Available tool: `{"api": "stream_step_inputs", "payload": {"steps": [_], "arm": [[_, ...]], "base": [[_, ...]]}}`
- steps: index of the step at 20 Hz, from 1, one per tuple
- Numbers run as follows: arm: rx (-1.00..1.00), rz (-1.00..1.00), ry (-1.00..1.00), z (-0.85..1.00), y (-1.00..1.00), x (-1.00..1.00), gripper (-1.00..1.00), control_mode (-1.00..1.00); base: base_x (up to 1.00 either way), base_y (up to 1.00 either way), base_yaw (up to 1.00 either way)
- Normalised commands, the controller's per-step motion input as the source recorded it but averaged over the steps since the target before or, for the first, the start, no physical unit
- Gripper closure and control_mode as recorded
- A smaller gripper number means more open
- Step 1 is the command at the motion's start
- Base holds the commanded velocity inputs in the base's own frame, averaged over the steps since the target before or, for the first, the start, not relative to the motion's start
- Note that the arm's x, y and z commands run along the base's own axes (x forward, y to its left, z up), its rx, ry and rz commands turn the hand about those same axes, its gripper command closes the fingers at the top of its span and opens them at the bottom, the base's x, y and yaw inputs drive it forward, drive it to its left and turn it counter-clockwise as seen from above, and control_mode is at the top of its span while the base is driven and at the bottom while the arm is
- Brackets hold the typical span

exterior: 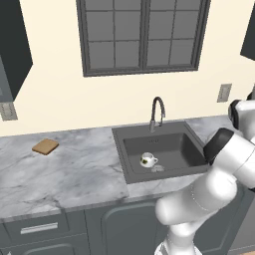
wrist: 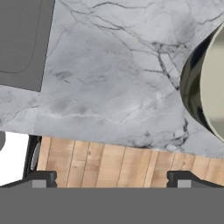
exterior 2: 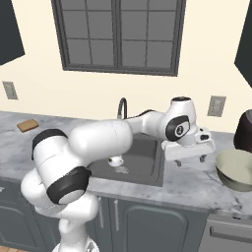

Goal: Pick the mug and place it in the sink. Pick the bowl and place it in the open cabinet and then close the cabinet.

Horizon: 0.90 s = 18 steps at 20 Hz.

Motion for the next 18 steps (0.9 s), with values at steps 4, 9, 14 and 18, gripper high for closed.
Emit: {"api": "stream_step_inputs", "payload": {"steps": [4, 9, 14, 18], "arm": [[0.0, 0.0, 0.0, 0.0, -0.12, 0.24, -1.0, -1.0], [0.0, 0.0, 0.0, 0.0, -0.16, 0.21, -1.0, -1.0], [0.0, 0.0, 0.0, 0.0, -0.22, 0.18, -1.0, -1.0], [0.0, 0.0, 0.0, -0.09, -0.14, 0.08, -1.0, -1.0]], "base": [[0.0, 0.0, 0.0], [0.0, 0.0, 0.0], [0.0, 0.0, 0.0], [0.0, 0.0, 0.0]]}}
